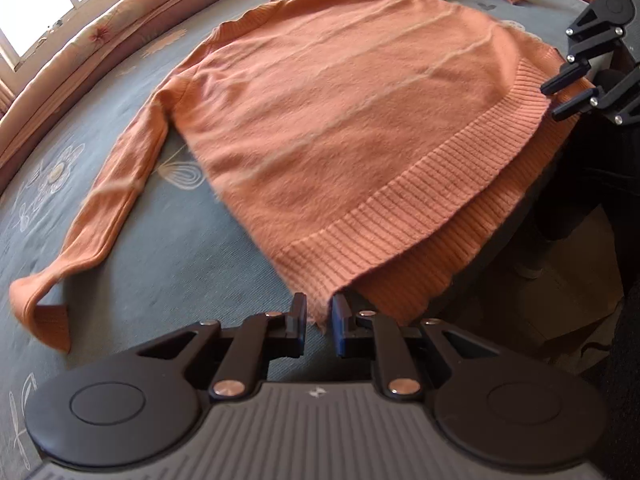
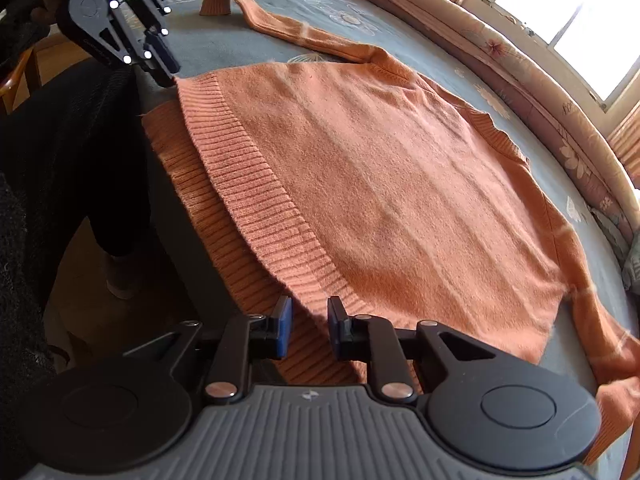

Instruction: Fold clothes

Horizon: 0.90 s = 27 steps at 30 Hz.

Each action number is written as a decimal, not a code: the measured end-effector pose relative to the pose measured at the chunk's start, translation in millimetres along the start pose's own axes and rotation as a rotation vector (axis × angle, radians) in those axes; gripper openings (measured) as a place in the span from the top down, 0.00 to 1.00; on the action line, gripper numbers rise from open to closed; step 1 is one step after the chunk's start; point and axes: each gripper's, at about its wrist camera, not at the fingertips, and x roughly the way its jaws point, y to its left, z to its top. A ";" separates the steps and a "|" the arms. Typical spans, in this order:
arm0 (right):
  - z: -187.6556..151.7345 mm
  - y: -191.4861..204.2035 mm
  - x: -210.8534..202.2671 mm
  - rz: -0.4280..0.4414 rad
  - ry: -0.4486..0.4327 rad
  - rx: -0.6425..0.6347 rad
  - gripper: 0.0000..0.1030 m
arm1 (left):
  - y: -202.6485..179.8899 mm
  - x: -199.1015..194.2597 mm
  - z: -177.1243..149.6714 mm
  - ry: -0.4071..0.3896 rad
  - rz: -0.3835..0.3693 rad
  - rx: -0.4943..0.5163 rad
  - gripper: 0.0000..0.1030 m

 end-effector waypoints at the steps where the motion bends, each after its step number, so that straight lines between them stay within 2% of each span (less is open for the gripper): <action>1: -1.9 -4.8 -2.2 0.006 0.000 0.033 0.71 | 4.2 -2.2 -0.3 -0.007 0.021 -0.020 0.85; 2: -3.6 -11.0 -3.9 0.006 -0.010 0.072 0.67 | 8.5 -3.8 0.1 -0.014 0.043 -0.042 0.85; 5: -7.8 -30.8 -12.8 -0.010 -0.051 0.220 0.60 | 14.0 -2.7 8.7 -0.052 0.045 -0.096 0.85; 6: -9.3 -36.7 -14.4 -0.046 -0.054 0.256 0.59 | 11.7 -0.8 13.2 -0.064 0.038 -0.095 0.85; 8: -13.8 -46.1 -18.3 -0.124 -0.049 0.312 0.54 | 1.9 4.0 23.2 -0.085 0.014 -0.068 0.85; 11: -28.3 -53.8 -22.3 -0.200 -0.006 0.336 0.54 | -20.5 10.9 39.4 -0.118 -0.039 0.004 0.83; 17: -59.3 -50.2 -24.4 -0.278 0.104 0.243 0.54 | -59.5 23.7 69.4 -0.173 -0.074 0.110 0.70; 21: -70.5 -43.2 -11.0 -0.305 0.159 0.125 0.54 | -68.1 35.3 80.3 -0.154 -0.098 0.114 0.69; 27: -73.8 -32.5 9.9 -0.291 0.177 -0.090 0.55 | -70.6 41.0 84.1 -0.122 -0.102 0.108 0.69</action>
